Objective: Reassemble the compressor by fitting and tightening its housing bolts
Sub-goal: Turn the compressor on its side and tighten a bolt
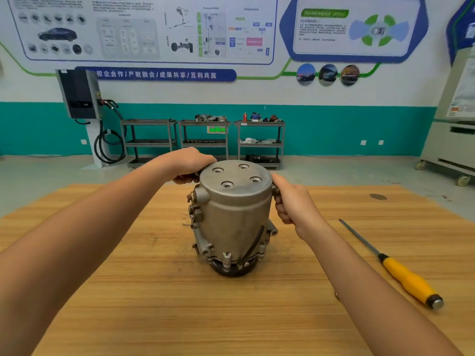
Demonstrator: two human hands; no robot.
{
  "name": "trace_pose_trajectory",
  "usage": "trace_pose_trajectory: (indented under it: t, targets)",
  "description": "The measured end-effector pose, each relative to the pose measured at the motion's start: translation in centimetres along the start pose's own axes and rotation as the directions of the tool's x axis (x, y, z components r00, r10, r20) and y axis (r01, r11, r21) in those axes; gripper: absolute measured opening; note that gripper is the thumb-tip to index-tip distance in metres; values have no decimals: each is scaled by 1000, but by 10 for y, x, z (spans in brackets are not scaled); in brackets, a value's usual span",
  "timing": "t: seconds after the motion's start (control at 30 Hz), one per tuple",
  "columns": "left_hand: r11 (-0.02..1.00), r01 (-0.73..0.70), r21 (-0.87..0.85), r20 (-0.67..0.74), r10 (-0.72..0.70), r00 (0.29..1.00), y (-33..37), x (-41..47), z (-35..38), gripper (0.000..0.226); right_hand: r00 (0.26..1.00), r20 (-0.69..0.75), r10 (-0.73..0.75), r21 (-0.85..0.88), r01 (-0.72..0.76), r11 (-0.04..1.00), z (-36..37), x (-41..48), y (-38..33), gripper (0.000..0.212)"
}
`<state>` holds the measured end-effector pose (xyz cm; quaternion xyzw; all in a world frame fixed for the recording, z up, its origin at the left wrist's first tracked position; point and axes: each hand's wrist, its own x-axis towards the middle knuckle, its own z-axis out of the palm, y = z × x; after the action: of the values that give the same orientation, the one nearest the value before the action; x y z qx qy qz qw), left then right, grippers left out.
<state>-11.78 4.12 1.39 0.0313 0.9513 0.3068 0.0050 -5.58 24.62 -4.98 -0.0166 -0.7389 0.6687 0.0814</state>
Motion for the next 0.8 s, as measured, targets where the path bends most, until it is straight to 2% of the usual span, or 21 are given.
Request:
trace_pose_trajectory:
  t: [0.3,0.8]
  targets:
    - [994,-75,-78,-38,73,997,-3,-13,5,36,1000,7,-19,54,19,998,3,-25,8,48]
    - [976,-81,-201,-61,70,996,-16,-22,6,35,1000,-1,-16,35,16,999,7,-18,7,44]
